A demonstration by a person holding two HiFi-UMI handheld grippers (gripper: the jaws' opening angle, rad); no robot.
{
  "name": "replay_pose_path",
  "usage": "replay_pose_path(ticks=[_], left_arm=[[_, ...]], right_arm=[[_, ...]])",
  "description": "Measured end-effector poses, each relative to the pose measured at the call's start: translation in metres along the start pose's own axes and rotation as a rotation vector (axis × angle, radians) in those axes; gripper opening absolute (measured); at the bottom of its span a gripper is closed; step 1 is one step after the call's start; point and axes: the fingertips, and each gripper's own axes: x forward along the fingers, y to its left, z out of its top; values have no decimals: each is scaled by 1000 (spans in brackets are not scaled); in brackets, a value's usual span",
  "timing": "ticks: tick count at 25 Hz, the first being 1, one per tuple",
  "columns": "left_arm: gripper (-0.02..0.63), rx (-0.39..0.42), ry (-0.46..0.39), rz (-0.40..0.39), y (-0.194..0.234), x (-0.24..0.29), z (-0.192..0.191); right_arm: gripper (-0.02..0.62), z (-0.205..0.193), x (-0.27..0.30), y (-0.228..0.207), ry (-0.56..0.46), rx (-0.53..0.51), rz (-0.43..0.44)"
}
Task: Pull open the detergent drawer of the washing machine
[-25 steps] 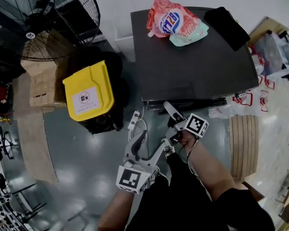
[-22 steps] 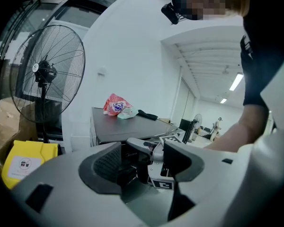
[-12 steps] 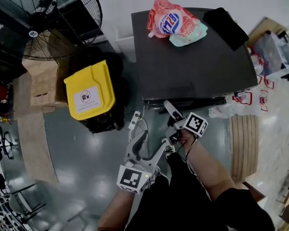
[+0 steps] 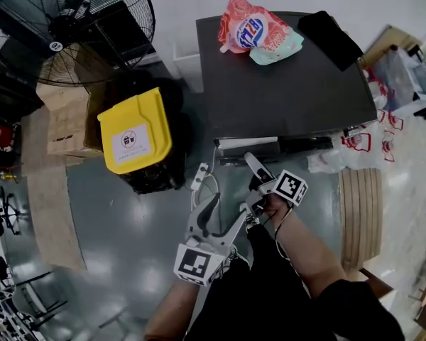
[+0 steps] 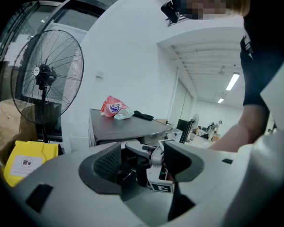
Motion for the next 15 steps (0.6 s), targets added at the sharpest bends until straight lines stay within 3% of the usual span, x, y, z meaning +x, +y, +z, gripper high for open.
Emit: replay_pose_path(ticks=[6, 9, 15], left_arm=[[258, 11, 6, -23, -17, -16, -5], [258, 19, 5, -21, -25, -25, -5], [258, 36, 12, -35, -44, -44, -16]], right_arm=[[477, -15, -24, -3, -7, 10, -3], [477, -22, -35, -1, -11, -8, 36], [476, -46, -66, -12, -4, 25, -6]])
